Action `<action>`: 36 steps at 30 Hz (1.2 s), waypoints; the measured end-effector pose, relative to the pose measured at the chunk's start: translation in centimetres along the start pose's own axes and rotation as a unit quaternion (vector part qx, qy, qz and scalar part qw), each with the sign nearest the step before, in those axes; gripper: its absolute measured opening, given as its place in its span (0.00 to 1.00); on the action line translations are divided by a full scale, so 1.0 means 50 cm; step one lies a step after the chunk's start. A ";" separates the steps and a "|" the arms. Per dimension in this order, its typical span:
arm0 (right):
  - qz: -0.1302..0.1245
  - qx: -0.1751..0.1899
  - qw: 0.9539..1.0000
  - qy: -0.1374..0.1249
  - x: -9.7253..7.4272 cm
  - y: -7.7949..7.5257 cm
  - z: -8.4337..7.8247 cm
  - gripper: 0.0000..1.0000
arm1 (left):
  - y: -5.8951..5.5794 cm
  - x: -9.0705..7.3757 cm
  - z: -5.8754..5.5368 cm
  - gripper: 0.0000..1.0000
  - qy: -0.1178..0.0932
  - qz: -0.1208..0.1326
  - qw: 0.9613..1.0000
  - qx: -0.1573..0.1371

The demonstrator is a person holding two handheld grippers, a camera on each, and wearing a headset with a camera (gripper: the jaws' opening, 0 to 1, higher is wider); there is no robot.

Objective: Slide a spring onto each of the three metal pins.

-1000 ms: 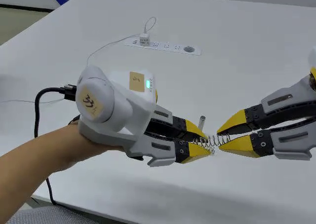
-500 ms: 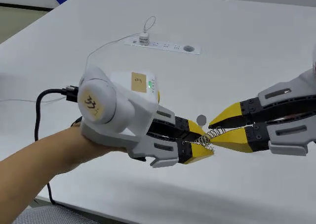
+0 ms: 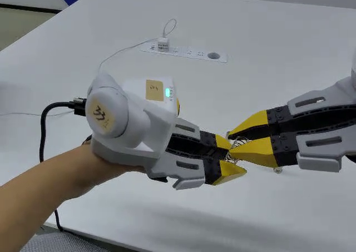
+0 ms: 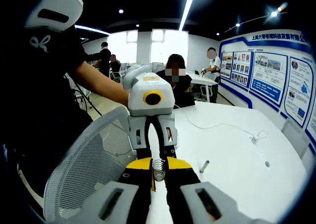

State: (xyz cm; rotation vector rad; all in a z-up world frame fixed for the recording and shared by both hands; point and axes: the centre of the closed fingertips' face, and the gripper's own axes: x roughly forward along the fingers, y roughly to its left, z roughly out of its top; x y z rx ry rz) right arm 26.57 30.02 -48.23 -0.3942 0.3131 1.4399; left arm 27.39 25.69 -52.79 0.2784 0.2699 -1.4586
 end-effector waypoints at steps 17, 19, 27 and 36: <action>-0.029 0.015 0.999 -0.022 0.012 -0.027 0.030 0.10 | 0.038 -0.030 0.001 0.23 -0.014 0.027 0.999 -0.012; -0.045 0.011 0.999 -0.020 0.005 -0.040 0.030 0.10 | 0.043 -0.031 -0.004 0.27 -0.011 0.032 0.999 -0.014; -0.112 0.028 0.993 -0.024 -0.056 -0.101 0.007 0.10 | 0.069 -0.040 -0.022 0.44 0.006 0.056 0.998 -0.016; -0.195 0.052 0.979 -0.010 -0.130 -0.167 -0.042 0.10 | 0.124 -0.070 0.005 0.56 -0.028 0.098 0.994 -0.043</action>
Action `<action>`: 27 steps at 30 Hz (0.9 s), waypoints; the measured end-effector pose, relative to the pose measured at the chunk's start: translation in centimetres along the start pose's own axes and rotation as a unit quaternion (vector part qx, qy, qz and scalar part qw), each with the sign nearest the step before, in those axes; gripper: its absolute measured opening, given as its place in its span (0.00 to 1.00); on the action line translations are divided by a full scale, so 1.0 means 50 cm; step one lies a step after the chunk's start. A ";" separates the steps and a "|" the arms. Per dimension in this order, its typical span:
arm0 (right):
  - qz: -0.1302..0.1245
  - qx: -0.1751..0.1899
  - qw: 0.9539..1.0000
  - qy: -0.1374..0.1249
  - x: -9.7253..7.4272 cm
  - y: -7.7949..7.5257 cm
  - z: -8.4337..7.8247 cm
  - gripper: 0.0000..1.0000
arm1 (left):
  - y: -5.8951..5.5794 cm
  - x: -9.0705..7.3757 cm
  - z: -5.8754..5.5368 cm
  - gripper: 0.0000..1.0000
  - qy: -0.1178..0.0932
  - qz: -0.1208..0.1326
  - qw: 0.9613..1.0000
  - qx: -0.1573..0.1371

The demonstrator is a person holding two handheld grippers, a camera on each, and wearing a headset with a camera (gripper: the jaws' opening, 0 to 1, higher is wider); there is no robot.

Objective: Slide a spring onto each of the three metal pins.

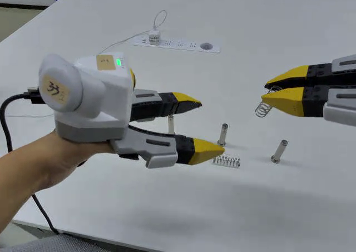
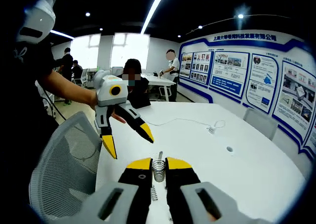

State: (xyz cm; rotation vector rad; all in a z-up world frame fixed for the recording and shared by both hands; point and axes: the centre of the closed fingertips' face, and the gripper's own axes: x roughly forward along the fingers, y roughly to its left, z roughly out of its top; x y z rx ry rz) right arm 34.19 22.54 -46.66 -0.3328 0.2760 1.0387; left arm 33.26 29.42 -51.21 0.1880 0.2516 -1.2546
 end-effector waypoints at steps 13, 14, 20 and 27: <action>-0.078 0.035 0.996 0.017 -0.026 -0.089 -0.064 0.10 | 0.082 -0.058 -0.037 0.80 0.028 0.068 0.997 0.003; -0.081 0.039 0.996 0.019 -0.026 -0.091 -0.071 0.10 | 0.086 -0.064 -0.043 0.82 0.032 0.071 0.997 0.000; -0.099 0.050 0.993 0.042 -0.024 -0.106 -0.115 0.10 | 0.105 -0.085 -0.057 0.92 0.035 0.092 0.995 -0.012; -0.117 0.091 0.988 0.050 -0.022 -0.119 -0.153 0.10 | 0.123 -0.105 -0.075 1.00 0.048 0.105 0.993 -0.023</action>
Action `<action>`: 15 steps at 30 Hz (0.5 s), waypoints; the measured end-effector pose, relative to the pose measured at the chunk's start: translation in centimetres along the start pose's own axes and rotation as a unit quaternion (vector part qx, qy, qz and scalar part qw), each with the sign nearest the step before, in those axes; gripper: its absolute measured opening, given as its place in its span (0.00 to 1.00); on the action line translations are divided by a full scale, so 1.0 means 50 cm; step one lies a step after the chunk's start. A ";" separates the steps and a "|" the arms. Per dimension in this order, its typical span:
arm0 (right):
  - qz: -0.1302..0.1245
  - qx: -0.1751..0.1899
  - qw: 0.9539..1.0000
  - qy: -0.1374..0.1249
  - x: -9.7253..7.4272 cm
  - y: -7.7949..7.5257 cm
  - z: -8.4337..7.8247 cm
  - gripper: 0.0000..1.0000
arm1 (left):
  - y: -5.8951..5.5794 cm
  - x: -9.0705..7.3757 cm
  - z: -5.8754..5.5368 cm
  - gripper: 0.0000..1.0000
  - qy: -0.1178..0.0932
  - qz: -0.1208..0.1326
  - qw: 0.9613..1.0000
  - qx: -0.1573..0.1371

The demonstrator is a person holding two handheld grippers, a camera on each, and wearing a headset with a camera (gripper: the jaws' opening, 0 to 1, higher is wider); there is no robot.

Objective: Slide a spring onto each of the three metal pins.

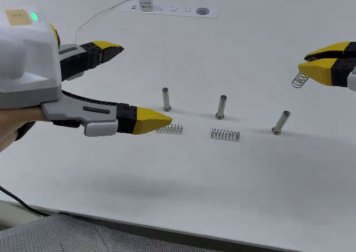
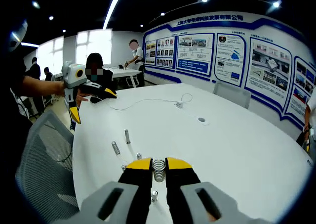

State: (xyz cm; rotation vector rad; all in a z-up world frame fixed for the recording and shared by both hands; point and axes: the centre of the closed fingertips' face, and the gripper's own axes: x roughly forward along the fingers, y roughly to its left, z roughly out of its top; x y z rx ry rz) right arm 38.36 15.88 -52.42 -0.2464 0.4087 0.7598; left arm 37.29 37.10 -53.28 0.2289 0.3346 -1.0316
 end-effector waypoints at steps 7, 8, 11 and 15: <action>-0.005 0.007 1.000 0.027 0.020 0.004 -0.047 0.10 | 0.005 -0.008 -0.022 1.00 0.013 0.004 1.000 -0.001; -0.003 0.010 1.000 0.029 0.023 0.005 -0.052 0.10 | 0.006 -0.008 -0.026 1.00 0.015 0.005 1.000 -0.002; -0.003 0.022 0.999 0.032 0.031 0.005 -0.064 0.10 | 0.008 -0.010 -0.038 1.00 0.020 0.011 1.000 -0.007; -0.004 0.026 0.999 0.046 0.042 0.005 -0.084 0.10 | 0.009 -0.016 -0.046 1.00 0.021 0.018 0.999 -0.019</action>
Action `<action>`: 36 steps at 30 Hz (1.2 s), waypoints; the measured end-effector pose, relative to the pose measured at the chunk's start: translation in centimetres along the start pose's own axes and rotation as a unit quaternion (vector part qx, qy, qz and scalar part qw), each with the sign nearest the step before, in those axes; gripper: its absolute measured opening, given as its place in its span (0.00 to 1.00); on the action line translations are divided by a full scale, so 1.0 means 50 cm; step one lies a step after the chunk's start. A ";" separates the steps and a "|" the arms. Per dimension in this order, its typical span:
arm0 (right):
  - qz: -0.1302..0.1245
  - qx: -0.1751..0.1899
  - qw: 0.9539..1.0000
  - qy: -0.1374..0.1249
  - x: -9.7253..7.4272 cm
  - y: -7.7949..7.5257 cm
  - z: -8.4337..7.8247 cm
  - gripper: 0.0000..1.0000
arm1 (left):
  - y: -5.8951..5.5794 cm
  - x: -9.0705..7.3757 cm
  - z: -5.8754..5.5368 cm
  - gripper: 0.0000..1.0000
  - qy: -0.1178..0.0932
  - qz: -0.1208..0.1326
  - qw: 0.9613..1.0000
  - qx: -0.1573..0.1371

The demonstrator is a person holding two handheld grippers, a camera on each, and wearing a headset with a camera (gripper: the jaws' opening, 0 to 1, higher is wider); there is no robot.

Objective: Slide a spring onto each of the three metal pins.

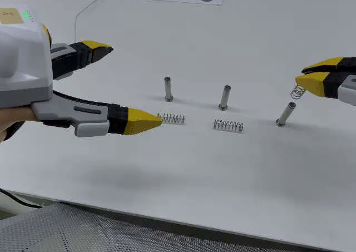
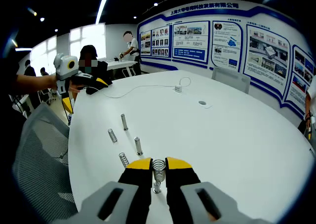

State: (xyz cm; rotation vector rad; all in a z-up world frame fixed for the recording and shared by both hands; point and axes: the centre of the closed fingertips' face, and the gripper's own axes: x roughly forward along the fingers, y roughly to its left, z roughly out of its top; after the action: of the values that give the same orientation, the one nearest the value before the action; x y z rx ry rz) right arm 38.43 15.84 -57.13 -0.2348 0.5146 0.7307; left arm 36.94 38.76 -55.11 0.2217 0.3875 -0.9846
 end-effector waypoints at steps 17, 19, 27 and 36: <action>0.011 -0.024 0.999 0.043 0.032 0.020 -0.056 0.10 | 0.020 -0.029 -0.014 1.00 -0.002 0.026 0.999 -0.021; 0.010 -0.030 0.998 0.048 0.037 0.018 -0.066 0.10 | 0.023 -0.030 -0.014 1.00 -0.003 0.028 0.999 -0.022; 0.003 -0.034 0.998 0.053 0.066 0.000 -0.107 0.10 | 0.028 -0.029 -0.008 1.00 -0.010 0.036 0.999 -0.028; -0.004 -0.026 0.998 0.050 0.069 0.014 -0.111 0.11 | 0.017 -0.029 -0.010 0.99 -0.004 0.033 0.999 -0.028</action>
State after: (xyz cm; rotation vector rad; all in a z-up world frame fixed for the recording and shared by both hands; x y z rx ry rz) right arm 38.11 16.22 -63.67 -0.3219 0.5892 0.7279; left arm 36.83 40.48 -54.96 0.1784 0.3973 -0.9078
